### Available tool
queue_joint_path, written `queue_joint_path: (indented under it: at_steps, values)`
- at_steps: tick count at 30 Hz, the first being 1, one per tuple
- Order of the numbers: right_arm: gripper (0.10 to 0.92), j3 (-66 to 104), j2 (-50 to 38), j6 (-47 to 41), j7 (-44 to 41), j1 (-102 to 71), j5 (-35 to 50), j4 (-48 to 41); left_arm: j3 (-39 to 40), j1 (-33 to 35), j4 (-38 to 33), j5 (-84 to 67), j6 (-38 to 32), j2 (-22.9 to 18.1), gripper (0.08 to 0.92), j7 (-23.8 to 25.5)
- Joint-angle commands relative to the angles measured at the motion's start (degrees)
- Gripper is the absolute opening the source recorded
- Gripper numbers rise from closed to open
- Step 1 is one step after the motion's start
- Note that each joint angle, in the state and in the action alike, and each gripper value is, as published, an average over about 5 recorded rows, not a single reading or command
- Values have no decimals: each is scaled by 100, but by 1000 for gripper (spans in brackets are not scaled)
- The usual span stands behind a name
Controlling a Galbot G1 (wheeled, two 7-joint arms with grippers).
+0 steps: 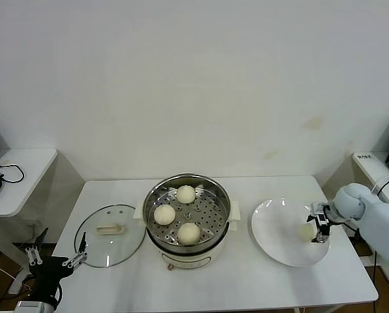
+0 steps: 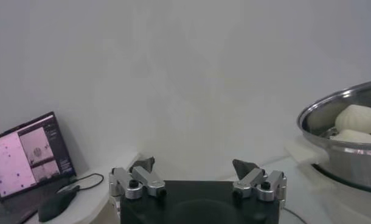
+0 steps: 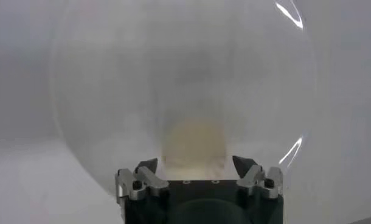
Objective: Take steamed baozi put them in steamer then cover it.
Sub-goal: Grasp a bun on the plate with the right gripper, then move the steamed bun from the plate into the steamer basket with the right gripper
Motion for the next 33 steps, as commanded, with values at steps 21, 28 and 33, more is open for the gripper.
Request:
queue_joint_path:
  at_steps: [21, 28, 33]
  values:
    - [593, -2240, -191, -948, -110, 3572, 2202, 1733, 133, -156, 82, -66, 10, 46, 823, -1]
    - [599, -3108, 680, -1657, 364, 4816, 3420, 2460, 190, -295, 235, -419, 57, 75, 823, -48]
    - [602, -3404, 1360, -2122, 740, 5158, 4270, 2634, 176, -368, 343, -767, 106, 58, 823, -113]
